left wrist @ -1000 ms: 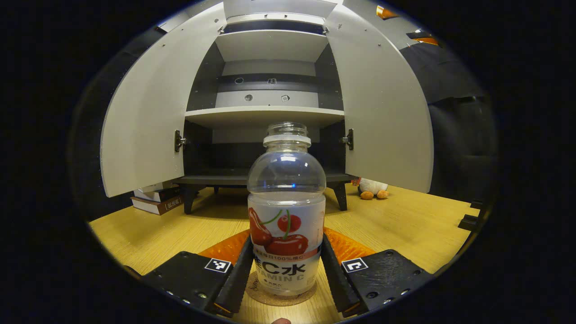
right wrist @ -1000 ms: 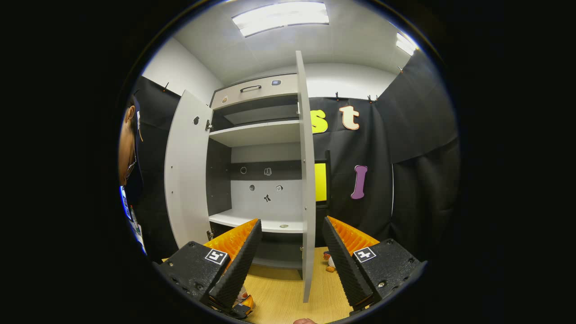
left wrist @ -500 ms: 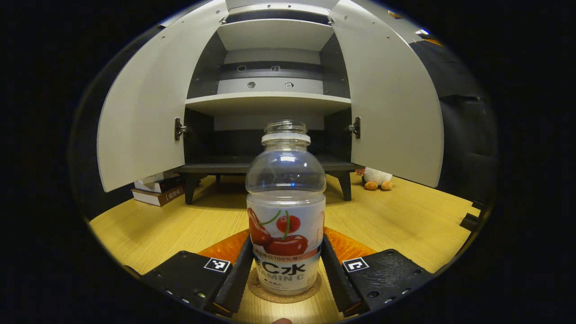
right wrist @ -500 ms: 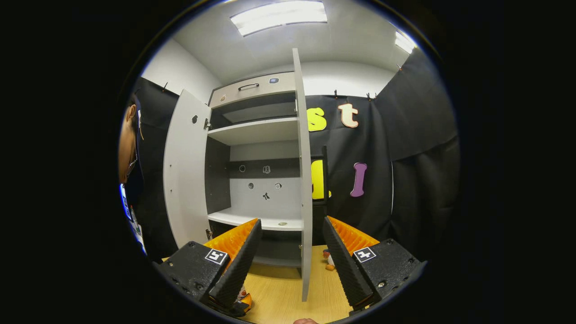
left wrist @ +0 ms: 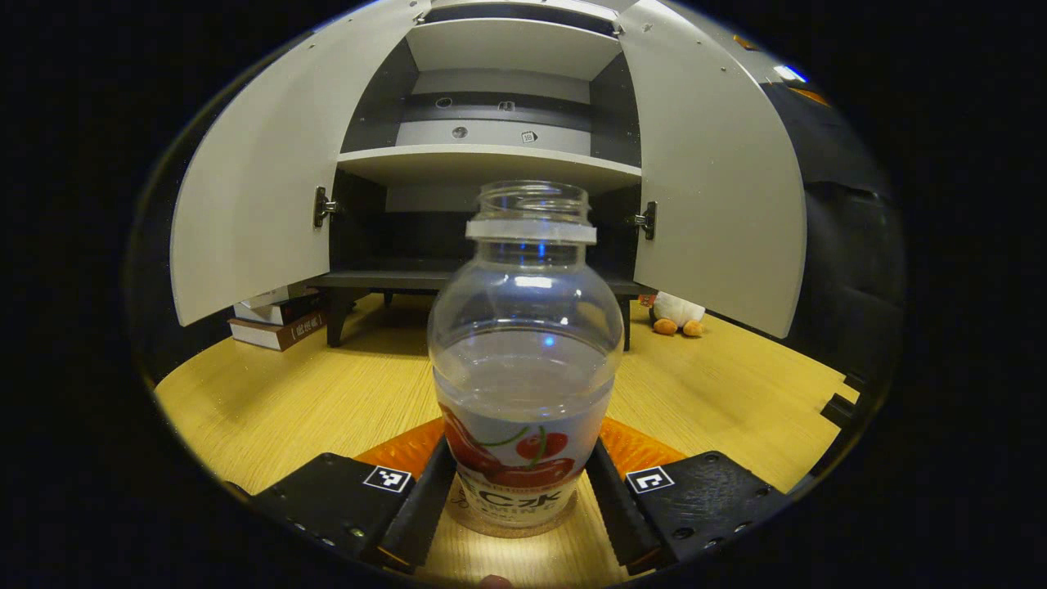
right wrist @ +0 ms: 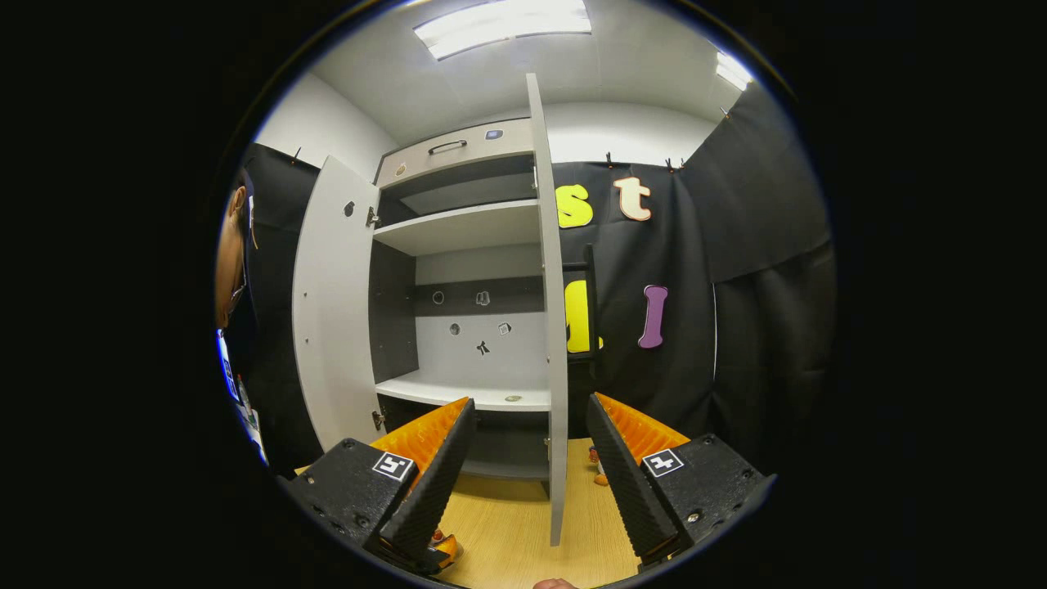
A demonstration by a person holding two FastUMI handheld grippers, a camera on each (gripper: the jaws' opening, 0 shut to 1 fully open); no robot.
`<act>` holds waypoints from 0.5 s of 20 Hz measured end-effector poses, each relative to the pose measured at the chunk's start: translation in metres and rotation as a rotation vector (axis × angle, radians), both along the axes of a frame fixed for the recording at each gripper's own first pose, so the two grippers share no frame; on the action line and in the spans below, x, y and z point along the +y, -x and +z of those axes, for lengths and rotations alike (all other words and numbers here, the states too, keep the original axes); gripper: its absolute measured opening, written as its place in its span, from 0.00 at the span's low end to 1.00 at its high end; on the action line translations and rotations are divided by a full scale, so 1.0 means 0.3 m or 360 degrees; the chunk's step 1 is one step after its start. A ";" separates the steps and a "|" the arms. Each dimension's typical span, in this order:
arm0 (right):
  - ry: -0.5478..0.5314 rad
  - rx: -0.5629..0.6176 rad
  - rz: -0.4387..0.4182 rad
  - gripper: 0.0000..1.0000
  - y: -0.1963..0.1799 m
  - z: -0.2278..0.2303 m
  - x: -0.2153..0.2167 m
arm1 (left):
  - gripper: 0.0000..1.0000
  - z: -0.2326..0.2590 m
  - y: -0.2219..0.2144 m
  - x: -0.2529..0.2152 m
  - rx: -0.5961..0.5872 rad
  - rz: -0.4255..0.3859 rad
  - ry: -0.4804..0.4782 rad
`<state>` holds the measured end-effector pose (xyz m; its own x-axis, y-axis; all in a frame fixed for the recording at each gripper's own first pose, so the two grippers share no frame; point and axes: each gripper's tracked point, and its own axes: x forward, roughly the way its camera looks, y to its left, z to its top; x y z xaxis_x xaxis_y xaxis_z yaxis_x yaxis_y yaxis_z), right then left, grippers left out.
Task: Grasp the bottle in the cabinet with the left hand and place it on the coaster, then close the right door with the right hand and the left door with the left hand.
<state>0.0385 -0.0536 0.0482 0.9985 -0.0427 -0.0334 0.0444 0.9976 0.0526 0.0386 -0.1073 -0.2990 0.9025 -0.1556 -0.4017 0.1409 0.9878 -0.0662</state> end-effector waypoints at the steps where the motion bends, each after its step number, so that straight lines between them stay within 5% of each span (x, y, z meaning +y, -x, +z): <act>1: 0.0003 0.0006 -0.0005 0.84 -0.001 -0.004 -0.003 | 0.80 -0.003 0.005 -0.002 0.0014 -0.0006 0.0013; 4: 0.0026 0.0023 -0.0017 0.83 -0.004 -0.014 -0.010 | 0.95 -0.002 0.014 0.001 0.0031 -0.0010 0.0050; 10: 0.0018 0.0096 -0.0027 0.84 -0.015 -0.061 -0.014 | 0.95 0.034 0.048 -0.005 -0.0041 -0.0045 0.0078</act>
